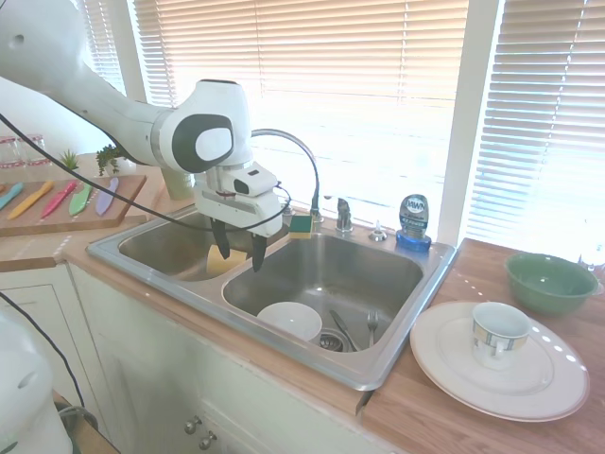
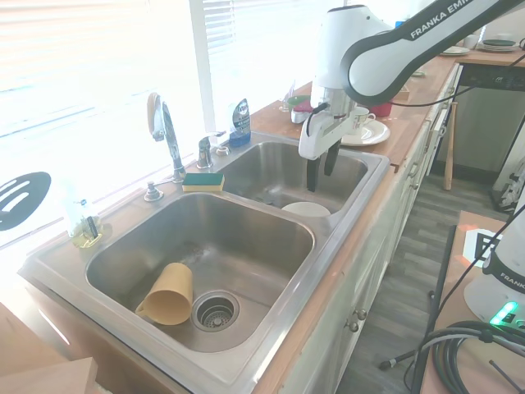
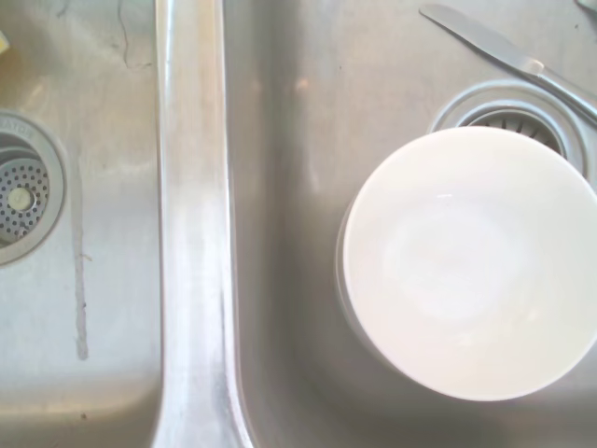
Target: Turn on the faucet
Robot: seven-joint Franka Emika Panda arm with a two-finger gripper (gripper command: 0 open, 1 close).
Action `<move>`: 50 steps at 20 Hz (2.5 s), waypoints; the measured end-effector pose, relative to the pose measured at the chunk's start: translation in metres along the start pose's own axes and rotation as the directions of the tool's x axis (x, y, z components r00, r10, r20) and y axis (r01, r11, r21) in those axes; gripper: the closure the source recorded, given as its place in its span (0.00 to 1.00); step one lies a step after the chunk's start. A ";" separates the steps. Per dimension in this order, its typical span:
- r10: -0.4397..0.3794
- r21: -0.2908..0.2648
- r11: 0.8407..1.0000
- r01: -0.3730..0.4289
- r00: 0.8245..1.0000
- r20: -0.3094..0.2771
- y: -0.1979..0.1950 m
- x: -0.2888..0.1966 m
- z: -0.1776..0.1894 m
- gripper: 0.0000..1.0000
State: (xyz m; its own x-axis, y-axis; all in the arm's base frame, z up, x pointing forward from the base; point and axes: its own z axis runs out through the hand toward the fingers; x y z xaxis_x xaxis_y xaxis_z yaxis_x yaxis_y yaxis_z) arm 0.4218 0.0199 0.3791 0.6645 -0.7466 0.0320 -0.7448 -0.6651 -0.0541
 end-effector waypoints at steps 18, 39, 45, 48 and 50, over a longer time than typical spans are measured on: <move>0.024 -0.018 1.000 -0.025 0.999 -0.031 0.002 0.009 0.010 1.00; 0.113 0.068 0.992 -0.107 0.990 -0.090 -0.105 0.106 0.029 1.00; 0.133 0.098 0.987 -0.124 0.987 -0.090 -0.152 0.146 0.040 1.00; 0.139 0.094 0.987 -0.130 0.986 -0.095 -0.161 0.159 0.045 1.00; 0.144 0.098 0.986 -0.134 0.984 -0.101 -0.163 0.165 0.045 1.00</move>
State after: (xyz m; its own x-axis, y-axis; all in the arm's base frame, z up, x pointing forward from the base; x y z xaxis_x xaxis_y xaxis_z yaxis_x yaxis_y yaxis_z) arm 0.6551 0.0058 0.3486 0.5409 -0.8319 0.1241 -0.8175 -0.5547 -0.1553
